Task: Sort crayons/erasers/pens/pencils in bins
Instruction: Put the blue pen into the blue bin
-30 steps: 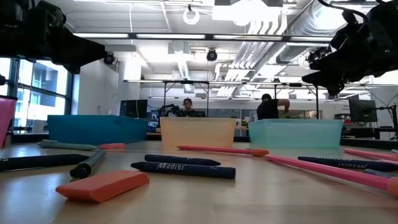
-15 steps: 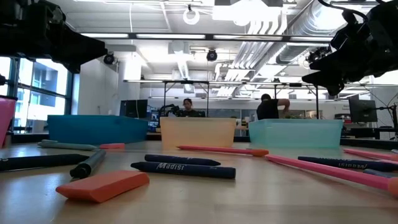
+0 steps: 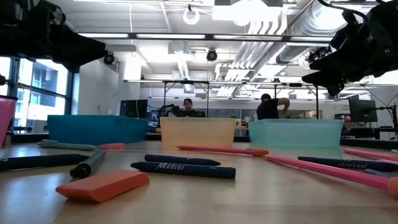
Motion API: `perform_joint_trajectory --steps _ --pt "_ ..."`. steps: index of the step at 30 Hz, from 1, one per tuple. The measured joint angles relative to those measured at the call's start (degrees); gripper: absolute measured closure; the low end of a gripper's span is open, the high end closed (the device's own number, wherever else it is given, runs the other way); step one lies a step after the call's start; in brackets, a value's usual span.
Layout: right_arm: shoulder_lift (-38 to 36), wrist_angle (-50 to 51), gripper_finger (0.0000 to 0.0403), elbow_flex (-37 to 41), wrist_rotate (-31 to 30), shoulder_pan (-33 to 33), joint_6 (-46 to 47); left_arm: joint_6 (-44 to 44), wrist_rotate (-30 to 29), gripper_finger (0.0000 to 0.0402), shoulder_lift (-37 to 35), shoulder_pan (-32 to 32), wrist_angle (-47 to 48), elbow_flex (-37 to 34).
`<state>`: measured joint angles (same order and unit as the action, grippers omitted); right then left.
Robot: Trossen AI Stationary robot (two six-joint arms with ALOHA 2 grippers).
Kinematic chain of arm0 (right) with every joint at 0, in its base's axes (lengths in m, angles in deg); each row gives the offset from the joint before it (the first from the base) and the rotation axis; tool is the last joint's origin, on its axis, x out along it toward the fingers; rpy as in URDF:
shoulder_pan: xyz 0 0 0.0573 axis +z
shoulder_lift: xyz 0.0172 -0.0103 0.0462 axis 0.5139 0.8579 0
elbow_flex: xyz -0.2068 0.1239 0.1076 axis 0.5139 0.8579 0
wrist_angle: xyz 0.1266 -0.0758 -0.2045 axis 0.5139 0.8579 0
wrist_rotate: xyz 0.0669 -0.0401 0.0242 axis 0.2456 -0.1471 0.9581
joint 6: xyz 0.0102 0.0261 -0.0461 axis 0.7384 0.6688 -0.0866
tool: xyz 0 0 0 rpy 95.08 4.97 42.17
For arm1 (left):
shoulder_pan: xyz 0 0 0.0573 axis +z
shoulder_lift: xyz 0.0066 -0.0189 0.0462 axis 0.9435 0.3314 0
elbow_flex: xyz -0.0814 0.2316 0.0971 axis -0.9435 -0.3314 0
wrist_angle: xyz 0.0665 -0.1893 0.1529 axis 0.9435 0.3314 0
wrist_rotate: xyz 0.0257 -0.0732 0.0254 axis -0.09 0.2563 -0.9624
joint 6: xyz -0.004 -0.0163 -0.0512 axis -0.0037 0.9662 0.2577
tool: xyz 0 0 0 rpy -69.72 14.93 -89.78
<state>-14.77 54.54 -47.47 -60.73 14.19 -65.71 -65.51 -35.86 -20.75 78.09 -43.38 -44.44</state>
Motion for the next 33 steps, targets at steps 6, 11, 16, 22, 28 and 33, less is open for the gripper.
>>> perform_joint_trajectory --steps 6,11,16,22,28,33 --pt "0.0 0.01 0.0185 0.01 0.0 0.02 0.0 -0.9 -4.59 0.0176 0.0 0.02 -0.22 0.0" --pt "0.01 0.01 0.0185 0.01 -0.01 0.02 0.0 -2.3 -4.88 0.0174 0.02 0.02 -0.91 0.0" --pt "0.0 0.0 0.0185 0.0 0.01 0.02 0.0 -2.85 -4.64 0.0177 0.02 0.02 -4.7 0.72" --pt "-0.01 0.01 0.0185 0.02 -0.01 0.0 0.0 -4.27 -0.62 0.0177 3.15 0.02 -0.74 6.93" --pt "0.01 0.01 0.0185 0.01 0.0 0.01 0.0 -1.93 -1.73 0.0177 12.44 -0.01 10.97 15.81" --pt "0.01 0.01 0.0185 0.0 -0.01 0.0 0.0 5.28 -1.93 0.0177 21.46 0.0 22.82 23.8"
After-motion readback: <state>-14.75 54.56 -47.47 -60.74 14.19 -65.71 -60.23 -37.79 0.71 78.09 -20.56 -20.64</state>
